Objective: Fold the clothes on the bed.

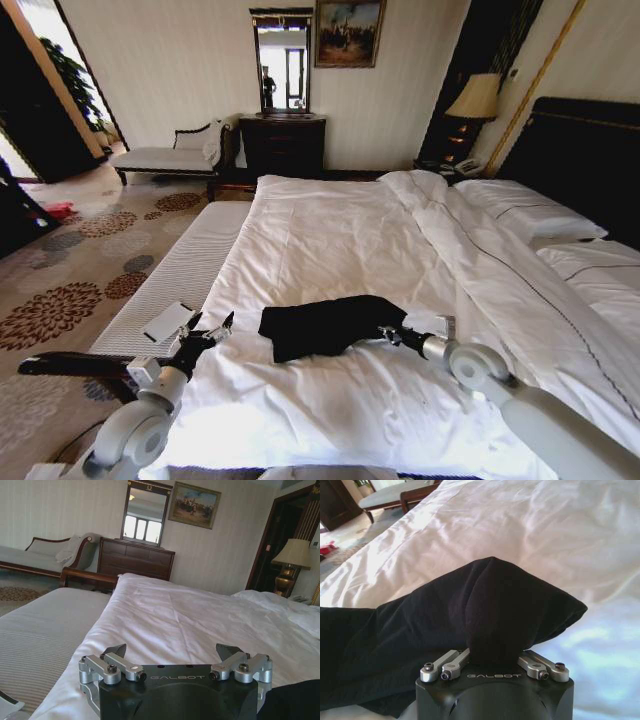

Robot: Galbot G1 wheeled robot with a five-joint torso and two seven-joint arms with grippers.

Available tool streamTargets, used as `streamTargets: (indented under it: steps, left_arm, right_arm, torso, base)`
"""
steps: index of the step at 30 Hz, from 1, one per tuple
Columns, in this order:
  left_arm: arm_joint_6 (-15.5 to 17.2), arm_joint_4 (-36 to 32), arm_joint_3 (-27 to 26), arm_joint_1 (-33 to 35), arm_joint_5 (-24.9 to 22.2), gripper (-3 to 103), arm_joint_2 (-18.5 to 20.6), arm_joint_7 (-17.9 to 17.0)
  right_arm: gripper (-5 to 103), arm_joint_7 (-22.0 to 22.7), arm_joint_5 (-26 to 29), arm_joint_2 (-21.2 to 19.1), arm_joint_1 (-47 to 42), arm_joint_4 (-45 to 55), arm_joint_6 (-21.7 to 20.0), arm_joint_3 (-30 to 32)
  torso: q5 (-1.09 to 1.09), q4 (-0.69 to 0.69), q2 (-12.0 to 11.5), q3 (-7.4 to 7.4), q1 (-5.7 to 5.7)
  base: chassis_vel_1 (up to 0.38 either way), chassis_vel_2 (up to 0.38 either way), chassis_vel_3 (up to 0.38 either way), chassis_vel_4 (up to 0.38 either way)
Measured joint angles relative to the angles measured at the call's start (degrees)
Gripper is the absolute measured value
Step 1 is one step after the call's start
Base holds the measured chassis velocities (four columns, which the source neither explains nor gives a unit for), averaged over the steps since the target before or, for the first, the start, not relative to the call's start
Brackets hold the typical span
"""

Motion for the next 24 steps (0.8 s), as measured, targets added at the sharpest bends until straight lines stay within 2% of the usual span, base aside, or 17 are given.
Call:
streamTargets:
  steps: [5,14,20,24]
  left_arm:
    - [-0.4,0.0,-0.3,-0.1,-0.2,100,-0.2,0.5]
    - [-1.1,-0.5,-1.6,1.1,-0.4,100,-0.7,1.3]
    - [-1.7,-0.3,-2.0,1.8,-0.4,100,-1.3,1.9]
    - [-2.3,-0.6,-3.0,2.5,-0.4,100,-1.5,2.0]
  right_arm:
    - [9,-0.6,-1.4,-1.9,-0.5,-1.3,-0.2,1.4]
    - [9,-0.5,-7.3,-2.7,1.2,-1.6,-0.3,-2.0]
    - [9,0.0,-7.8,-4.0,6.0,4.2,-0.8,-6.6]
    - [9,2.1,-4.7,-2.3,14.2,7.3,-1.4,-15.1]
  torso:
    - [0.00,0.00,0.0,0.00,0.00]
    - [0.01,-0.01,0.0,0.00,0.00]
    - [-0.02,-0.01,0.0,0.00,0.00]
    - [-0.01,0.01,0.0,0.00,0.00]
  base:
    - [0.000,0.000,0.000,0.000]
    - [0.000,0.000,0.000,0.000]
    - [0.000,0.000,0.000,0.000]
    - [0.000,0.000,0.000,0.000]
